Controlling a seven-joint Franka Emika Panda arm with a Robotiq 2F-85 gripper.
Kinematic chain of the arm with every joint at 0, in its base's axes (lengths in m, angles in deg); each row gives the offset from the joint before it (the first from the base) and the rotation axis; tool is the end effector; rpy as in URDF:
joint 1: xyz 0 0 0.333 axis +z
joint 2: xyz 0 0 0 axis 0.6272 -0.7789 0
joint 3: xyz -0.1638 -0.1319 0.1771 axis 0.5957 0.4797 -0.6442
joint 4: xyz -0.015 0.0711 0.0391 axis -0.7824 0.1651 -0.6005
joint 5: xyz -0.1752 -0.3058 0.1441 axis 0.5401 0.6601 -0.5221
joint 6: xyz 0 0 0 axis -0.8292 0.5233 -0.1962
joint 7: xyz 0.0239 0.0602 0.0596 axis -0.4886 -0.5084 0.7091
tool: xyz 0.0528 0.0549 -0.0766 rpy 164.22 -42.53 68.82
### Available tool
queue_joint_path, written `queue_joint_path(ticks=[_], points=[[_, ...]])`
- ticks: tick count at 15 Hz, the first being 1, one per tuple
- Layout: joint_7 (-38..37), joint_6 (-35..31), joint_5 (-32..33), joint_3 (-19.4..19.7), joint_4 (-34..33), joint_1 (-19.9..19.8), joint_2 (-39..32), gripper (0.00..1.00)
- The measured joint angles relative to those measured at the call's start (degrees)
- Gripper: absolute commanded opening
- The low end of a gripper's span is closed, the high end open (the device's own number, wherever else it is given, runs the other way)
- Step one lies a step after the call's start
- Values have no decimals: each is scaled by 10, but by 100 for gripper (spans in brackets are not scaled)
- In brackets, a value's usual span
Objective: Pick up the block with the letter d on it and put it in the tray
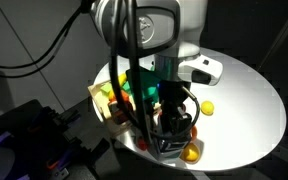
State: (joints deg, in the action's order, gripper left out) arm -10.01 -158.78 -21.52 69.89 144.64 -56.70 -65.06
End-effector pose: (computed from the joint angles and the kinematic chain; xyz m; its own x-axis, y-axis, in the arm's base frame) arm 0.4096 -0.3021 0.2056 0.7984 -0.6019 -0.0150 -0.5898 -0.7870 0.1810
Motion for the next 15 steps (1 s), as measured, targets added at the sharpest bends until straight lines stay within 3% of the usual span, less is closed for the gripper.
queue_joint_path(ticks=[5, 9, 15], points=[[0, 1, 0, 0, -4, 12, 1, 20], [0, 17, 0, 0, -4, 34, 7, 8], [-4, 65, 21, -4, 1, 74, 37, 6]])
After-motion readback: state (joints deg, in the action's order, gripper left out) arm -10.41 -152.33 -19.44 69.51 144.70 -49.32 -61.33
